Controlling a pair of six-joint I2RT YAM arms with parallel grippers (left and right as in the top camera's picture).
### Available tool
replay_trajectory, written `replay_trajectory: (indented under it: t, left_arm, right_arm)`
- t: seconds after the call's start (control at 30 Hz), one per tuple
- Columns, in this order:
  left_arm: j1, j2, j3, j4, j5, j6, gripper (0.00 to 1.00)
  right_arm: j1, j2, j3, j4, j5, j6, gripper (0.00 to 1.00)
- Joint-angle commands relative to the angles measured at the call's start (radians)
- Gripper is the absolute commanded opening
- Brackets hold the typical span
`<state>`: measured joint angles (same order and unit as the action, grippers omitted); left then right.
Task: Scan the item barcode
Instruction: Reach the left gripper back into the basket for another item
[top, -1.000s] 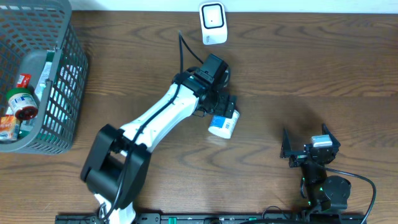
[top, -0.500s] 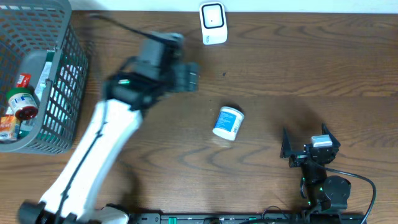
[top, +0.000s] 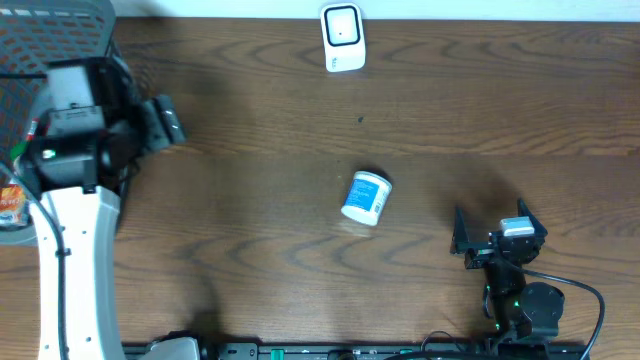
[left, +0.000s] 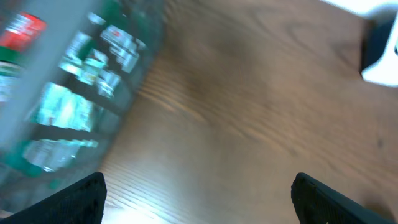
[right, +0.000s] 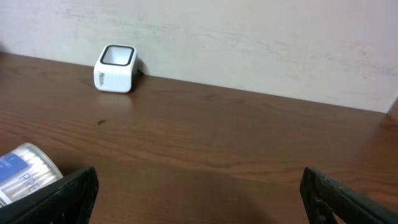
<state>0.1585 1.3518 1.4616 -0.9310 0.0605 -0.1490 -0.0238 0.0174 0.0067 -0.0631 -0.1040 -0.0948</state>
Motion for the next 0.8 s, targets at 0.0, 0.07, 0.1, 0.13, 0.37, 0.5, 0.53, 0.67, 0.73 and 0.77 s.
replay_trajectory:
  t: [0.0,0.07,0.1,0.13,0.37,0.5,0.53,0.67,0.73,0.77]
  left_arm:
    - [0.059,-0.024,0.109,0.005,-0.010,0.021,0.92]
    - [0.086,-0.024,0.163,0.011,-0.010,0.021,0.92]
    - [0.095,-0.024,0.177,0.020,-0.010,0.021,0.92]
    - [0.123,-0.024,0.209,0.043,-0.010,0.021,0.92]
    - [0.305,0.013,0.253,0.148,-0.022,0.005,0.92]
    - [0.436,0.093,0.253,0.151,-0.022,0.006,0.92]
    - [0.451,0.108,0.253,0.151,-0.022,0.006,0.92]
    - [0.544,0.237,0.253,0.168,-0.020,0.011,0.92]
    - [0.568,0.291,0.253,0.180,-0.021,0.036,0.92]
    - [0.580,0.327,0.253,0.188,-0.021,0.057,0.92]
  right_arm:
    - [-0.001,-0.006,-0.001,-0.004,0.001,0.011,0.99]
    - [-0.001,-0.006,-0.001,-0.004,0.001,0.011,0.99]
    - [-0.001,-0.006,-0.001,-0.004,0.001,0.011,0.99]
    - [-0.001,-0.006,-0.001,-0.004,0.001,0.011,0.99]
    - [-0.001,-0.006,-0.001,-0.004,0.001,0.011,0.99]
    - [-0.001,-0.006,-0.001,-0.004,0.001,0.011,0.99]
    - [-0.001,-0.006,-0.001,-0.004,0.001,0.011,0.99]
    - [-0.001,-0.006,-0.001,-0.004,0.001,0.011,0.99]
    - [-0.001,-0.006,-0.001,-0.004,0.001,0.011,0.99]
    - [-0.001,-0.006,-0.001,-0.004,0.001,0.011,0.99]
